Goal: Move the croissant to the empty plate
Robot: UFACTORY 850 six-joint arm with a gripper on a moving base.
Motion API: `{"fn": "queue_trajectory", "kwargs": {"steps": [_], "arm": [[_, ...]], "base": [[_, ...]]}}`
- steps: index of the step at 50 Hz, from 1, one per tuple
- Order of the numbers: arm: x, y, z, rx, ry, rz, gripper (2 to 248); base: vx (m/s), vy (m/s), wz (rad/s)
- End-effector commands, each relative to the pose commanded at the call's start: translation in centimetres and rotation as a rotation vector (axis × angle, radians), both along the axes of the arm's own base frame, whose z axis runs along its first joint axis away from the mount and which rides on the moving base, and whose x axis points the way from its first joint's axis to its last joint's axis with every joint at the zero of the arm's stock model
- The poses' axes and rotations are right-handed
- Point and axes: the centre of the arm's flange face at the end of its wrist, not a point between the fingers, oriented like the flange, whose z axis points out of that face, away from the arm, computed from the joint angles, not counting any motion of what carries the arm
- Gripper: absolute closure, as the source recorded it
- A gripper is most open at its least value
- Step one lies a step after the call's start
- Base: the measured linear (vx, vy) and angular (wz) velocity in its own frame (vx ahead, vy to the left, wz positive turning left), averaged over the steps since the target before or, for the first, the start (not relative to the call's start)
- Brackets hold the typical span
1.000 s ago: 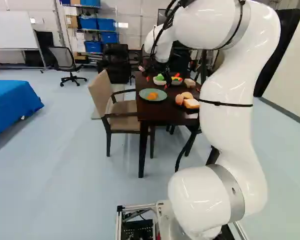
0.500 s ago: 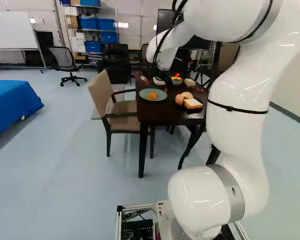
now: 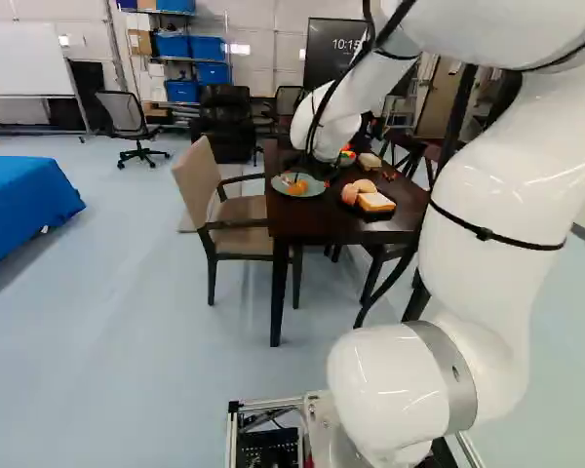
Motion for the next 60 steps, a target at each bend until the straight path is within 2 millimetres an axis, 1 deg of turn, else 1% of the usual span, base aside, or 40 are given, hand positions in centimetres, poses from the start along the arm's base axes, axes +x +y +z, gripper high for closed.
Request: {"fn": "queue_trajectory", "kwargs": {"steps": [18, 32, 46, 60], "arm": [[-5.9, -0.3, -3.1, -0.063, -0.121, 0.059, 3], [-10.1, -0.5, -5.1, -0.112, -0.200, 0.091, 3], [-13.9, -0.7, -6.9, -0.158, -0.267, 0.113, 3], [-17.1, -0.9, -8.4, -0.199, -0.322, 0.128, 3]], "base": [[0.000, 0.000, 0.000], [0.000, 0.000, 0.000], [0.000, 0.000, 0.000], [0.000, 0.000, 0.000]]}}
